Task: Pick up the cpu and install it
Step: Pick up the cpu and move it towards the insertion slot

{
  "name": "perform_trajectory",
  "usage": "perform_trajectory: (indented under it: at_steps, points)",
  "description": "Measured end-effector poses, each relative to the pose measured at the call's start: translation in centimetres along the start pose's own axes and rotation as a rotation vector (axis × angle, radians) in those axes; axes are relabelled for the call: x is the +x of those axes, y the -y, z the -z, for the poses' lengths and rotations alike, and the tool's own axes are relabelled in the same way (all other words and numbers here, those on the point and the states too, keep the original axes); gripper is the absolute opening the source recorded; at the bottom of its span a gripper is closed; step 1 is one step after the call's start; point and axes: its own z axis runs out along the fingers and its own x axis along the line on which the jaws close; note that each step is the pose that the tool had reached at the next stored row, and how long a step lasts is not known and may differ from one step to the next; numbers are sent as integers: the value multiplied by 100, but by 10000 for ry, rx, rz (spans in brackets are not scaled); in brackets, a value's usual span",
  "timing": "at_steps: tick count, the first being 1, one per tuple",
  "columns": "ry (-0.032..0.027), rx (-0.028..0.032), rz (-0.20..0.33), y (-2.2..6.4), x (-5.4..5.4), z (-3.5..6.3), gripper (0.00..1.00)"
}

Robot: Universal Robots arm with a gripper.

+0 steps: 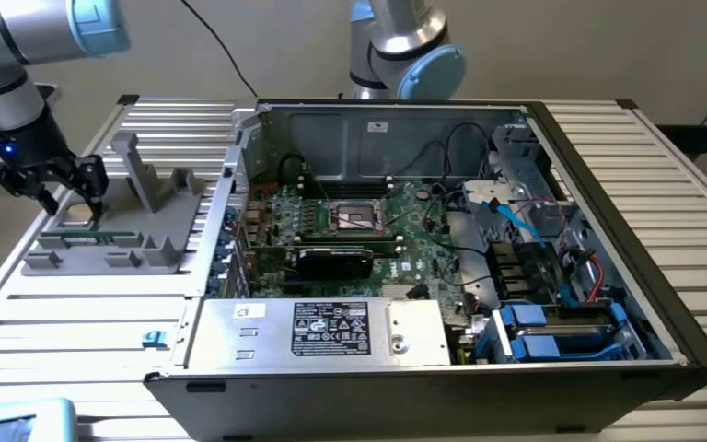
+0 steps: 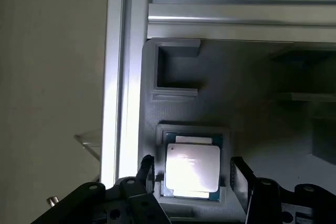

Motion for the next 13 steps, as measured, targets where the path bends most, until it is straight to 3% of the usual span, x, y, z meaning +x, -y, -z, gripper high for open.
perform_trajectory:
  at_steps: [13]
  points:
    - [-3, 0, 0, 4, -12, -60, 69]
